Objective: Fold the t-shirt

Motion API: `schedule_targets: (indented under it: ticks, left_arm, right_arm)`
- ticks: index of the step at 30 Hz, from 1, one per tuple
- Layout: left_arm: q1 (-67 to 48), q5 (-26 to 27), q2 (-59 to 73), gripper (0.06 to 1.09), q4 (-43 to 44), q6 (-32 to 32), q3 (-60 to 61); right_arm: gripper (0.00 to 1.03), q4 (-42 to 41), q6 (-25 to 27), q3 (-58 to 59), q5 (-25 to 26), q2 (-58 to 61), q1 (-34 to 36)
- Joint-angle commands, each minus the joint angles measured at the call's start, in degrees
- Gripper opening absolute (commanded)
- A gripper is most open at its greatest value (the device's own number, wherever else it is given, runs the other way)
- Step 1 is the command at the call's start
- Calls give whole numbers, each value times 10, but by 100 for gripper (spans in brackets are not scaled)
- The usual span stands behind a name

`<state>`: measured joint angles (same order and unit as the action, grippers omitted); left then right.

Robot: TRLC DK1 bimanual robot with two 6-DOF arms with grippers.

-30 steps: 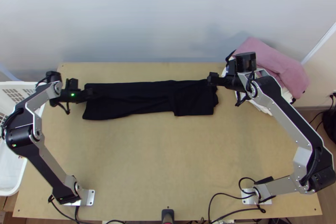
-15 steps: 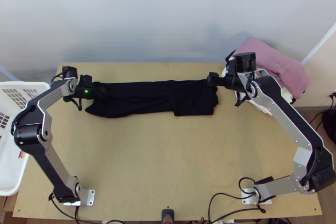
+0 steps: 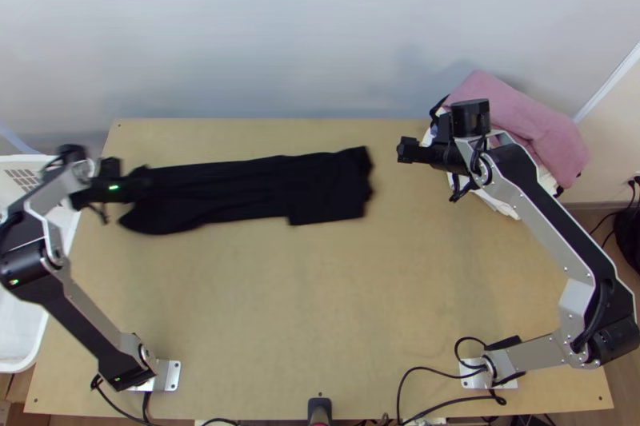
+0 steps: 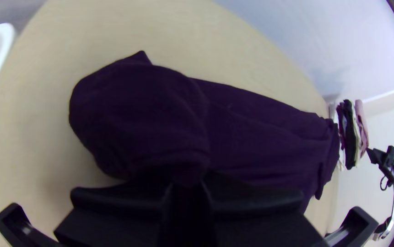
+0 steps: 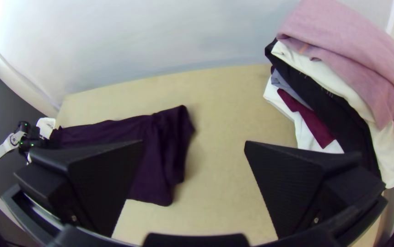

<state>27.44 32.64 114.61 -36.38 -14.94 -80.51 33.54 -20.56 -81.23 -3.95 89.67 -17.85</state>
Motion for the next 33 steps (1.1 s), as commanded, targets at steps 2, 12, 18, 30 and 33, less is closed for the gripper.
schedule_targets:
  ticks: [2,12,18,30,33]
  left_arm:
    - [60,-17,10,10,-66,-55,-63]
    - [-8,-14,-89,10,-185,-31,-102]
    - [-113,-13,-139,10,-187,32,-111]
    - [-274,-27,-104,10,-164,138,-178]
    - [-306,-31,-83,10,-163,161,-211]
  right_arm:
    - [99,-1,-1,14,-4,-8,3]
    - [99,-8,-3,19,-4,-7,-2]
    - [99,-8,-3,22,-4,-8,1]
    - [99,-8,-3,34,-4,-21,16]
    - [99,-8,-4,43,-4,-24,14]
